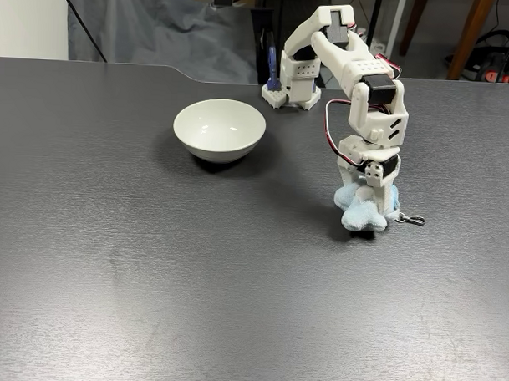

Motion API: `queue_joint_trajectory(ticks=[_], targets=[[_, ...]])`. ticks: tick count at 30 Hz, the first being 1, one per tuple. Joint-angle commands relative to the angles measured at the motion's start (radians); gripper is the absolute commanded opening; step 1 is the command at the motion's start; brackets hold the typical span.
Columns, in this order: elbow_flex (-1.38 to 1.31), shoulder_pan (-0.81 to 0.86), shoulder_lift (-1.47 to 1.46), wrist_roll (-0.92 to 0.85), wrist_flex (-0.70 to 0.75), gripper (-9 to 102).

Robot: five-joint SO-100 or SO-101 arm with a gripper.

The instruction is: Grasp a skyblue doll and put it in the white bowl.

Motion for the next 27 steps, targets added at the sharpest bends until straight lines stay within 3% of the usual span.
queue_joint_trajectory(ticks=[1, 6, 14, 18, 27], targets=[[-0.048, 0.018, 0.118, 0.002, 0.012, -1], [-0.196, -0.009, 0.299, 0.003, 0.014, -1], [-0.331, -0.253, 0.417, 0.0, 0.043, -1], [-0.341, -0.331, 0.492, 0.0, 0.132, -1], [-0.342, -0.29, 0.733, 0.002, 0.396, -1]])
